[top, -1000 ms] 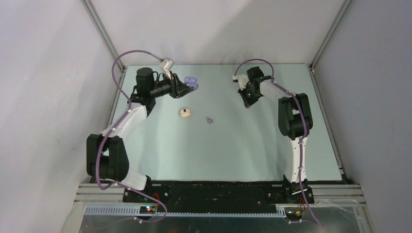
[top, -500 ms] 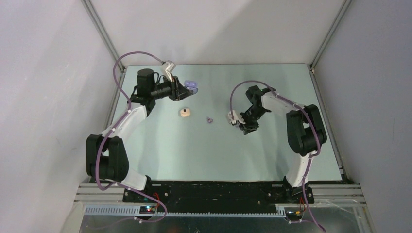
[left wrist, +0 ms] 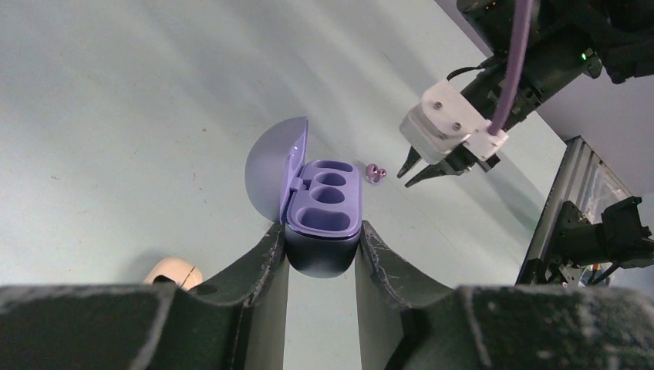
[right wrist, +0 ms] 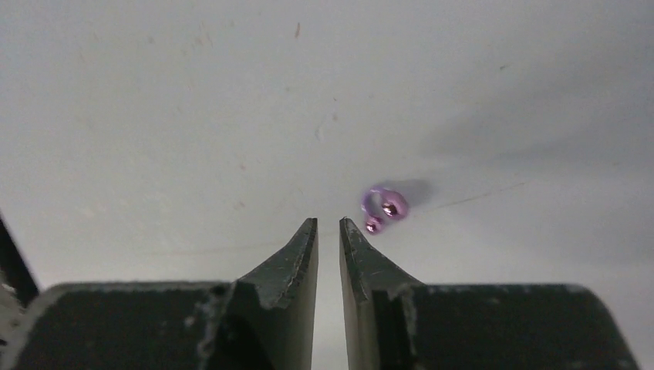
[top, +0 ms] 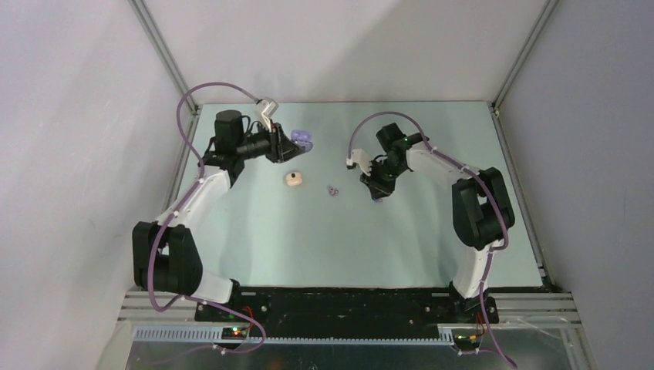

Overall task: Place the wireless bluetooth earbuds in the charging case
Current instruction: Adjust the right earbud at the center of the board.

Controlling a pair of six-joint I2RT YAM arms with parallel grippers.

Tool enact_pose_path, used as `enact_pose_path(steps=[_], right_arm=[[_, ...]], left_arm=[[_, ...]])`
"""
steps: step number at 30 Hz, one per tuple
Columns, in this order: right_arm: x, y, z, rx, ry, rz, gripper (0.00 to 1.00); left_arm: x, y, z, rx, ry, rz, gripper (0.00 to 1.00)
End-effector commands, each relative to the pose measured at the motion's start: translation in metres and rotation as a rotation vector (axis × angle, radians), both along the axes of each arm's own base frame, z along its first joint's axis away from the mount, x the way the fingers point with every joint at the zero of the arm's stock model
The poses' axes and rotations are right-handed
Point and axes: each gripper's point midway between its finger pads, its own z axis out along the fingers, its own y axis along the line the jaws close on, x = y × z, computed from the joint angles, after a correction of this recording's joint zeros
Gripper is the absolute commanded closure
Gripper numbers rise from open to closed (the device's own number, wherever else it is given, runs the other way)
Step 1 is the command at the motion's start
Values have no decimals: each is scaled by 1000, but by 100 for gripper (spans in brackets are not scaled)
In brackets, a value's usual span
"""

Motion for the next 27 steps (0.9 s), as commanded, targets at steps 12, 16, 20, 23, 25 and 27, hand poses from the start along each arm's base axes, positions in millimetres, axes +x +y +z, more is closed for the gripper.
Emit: enact_pose_path(steps=[12, 16, 20, 23, 25, 27], right_arm=[[27, 7, -14, -75, 177, -566, 81], [25, 5, -19, -78, 175, -560, 83], [22, 3, -25, -89, 178, -560, 84], [23, 2, -30, -91, 181, -566, 84], [25, 1, -33, -94, 179, -574, 84], [26, -1, -37, -103, 183, -579, 83]], left_arm=[[-6, 2, 18, 19, -45, -2, 100], [0, 1, 19, 15, -42, 0, 100], [4, 0, 20, 13, -41, -1, 100], [5, 0, 21, 12, -39, -3, 100], [6, 0, 20, 14, -37, -2, 100], [5, 0, 21, 14, -39, -3, 100]])
